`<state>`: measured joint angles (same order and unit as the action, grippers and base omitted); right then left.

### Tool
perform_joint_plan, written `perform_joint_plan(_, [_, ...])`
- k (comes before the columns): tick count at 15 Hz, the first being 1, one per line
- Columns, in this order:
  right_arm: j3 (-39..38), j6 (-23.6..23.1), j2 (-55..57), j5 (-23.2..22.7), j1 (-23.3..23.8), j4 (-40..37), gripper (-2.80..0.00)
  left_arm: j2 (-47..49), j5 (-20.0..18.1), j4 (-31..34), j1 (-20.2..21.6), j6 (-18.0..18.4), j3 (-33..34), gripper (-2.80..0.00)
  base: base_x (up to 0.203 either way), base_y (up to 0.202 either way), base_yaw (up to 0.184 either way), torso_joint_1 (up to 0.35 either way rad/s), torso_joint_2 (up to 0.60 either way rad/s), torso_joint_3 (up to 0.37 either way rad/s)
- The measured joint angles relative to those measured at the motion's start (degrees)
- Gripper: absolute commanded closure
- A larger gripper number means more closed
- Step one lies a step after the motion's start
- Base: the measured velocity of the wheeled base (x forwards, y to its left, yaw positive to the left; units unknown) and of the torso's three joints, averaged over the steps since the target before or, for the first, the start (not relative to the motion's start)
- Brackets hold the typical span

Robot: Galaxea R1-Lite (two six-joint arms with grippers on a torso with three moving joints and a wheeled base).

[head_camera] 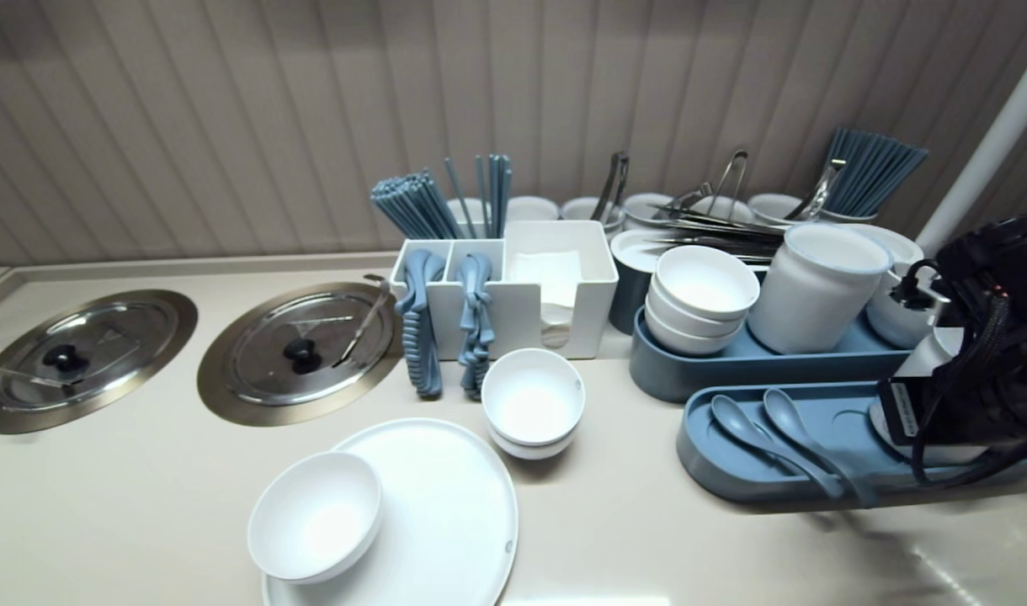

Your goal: Pick the spoon and place it in the bowl

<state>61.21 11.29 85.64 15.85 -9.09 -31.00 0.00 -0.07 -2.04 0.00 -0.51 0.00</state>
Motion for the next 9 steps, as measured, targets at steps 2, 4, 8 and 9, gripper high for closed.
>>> perform_joint_plan(2, [-1.1,-0.5,-1.0,0.0,0.1,0.1,0.0,0.0,0.0,0.0,0.0,0.0,0.0,0.0,0.0,0.0,0.0,0.0,0.0,0.0])
perform_joint_plan(4, [-2.1,-0.8,-1.5,-0.1,-0.5,0.1,0.0,0.0,0.0,0.0,0.0,0.0,0.0,0.0,0.0,0.0,0.0,0.0,0.0,0.0])
perform_joint_plan(8, [-3.8,-2.2,-1.9,0.1,-1.9,-1.2,0.0,0.0,0.0,0.0,0.0,0.0,0.0,0.0,0.0,0.0,0.0,0.0,0.0,0.0])
perform_joint_plan(9, [-4.2,-3.1,-1.7,0.0,-2.0,-2.8,0.0,0.0,0.0,0.0,0.0,0.0,0.0,0.0,0.0,0.0,0.0,0.0,0.0,0.0])
